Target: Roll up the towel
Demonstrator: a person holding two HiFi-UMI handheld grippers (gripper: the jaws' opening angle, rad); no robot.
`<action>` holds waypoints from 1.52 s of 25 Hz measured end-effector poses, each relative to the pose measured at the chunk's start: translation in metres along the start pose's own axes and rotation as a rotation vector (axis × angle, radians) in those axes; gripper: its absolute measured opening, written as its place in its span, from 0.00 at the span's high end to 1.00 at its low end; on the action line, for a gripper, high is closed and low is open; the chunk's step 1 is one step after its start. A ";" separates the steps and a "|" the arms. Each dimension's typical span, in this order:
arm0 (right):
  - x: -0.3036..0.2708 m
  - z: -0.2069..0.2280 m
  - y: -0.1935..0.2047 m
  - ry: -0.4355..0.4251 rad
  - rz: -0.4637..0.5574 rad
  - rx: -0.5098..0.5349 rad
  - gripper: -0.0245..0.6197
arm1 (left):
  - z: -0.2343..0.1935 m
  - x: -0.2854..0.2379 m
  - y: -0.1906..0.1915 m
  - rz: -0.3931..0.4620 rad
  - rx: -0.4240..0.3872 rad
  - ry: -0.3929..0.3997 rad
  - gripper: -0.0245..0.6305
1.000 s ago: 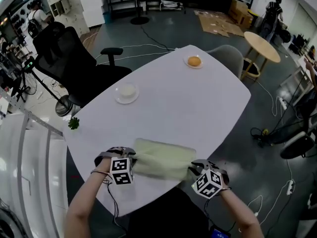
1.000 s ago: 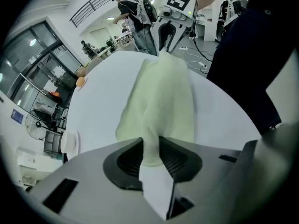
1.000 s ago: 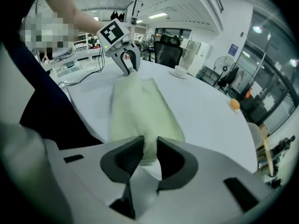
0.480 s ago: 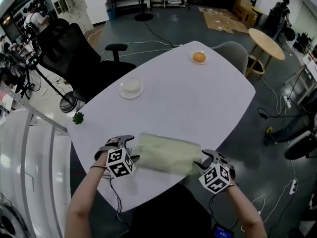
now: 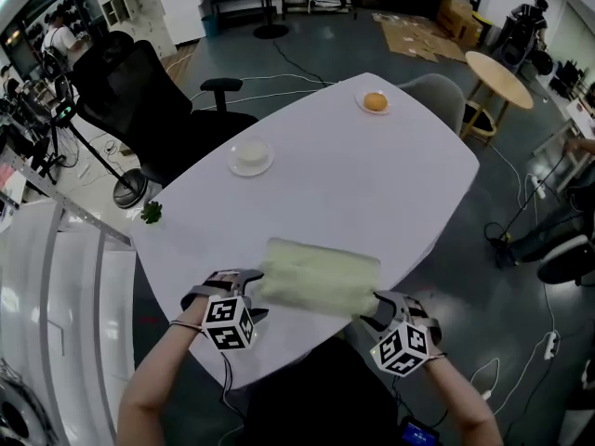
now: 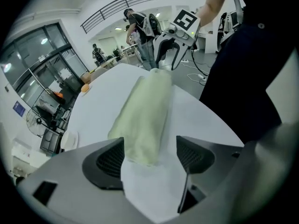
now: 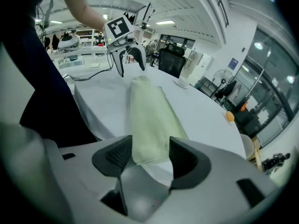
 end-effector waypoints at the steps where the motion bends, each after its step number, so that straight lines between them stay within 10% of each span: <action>1: -0.002 -0.005 -0.001 -0.004 -0.003 0.007 0.55 | 0.004 -0.003 0.000 -0.002 -0.008 0.009 0.40; 11: -0.029 -0.033 0.012 -0.028 -0.057 0.088 0.58 | 0.019 -0.042 0.013 -0.084 -0.080 0.020 0.42; 20: -0.040 -0.027 0.018 0.009 -0.086 0.184 0.73 | -0.002 -0.057 0.014 -0.138 -0.174 -0.060 0.77; 38: -0.008 0.046 -0.010 -0.039 0.002 -0.022 0.84 | -0.057 -0.024 -0.015 -0.111 -0.116 -0.071 0.86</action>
Point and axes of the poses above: the fingertips, and each gripper's own axes: x backward along the fingers, z to its right, y out of its underside, the point moved 7 cm from there along x, backward along the fingers, and after that the axes turned 1 degree about y, right-handed, at the moved point
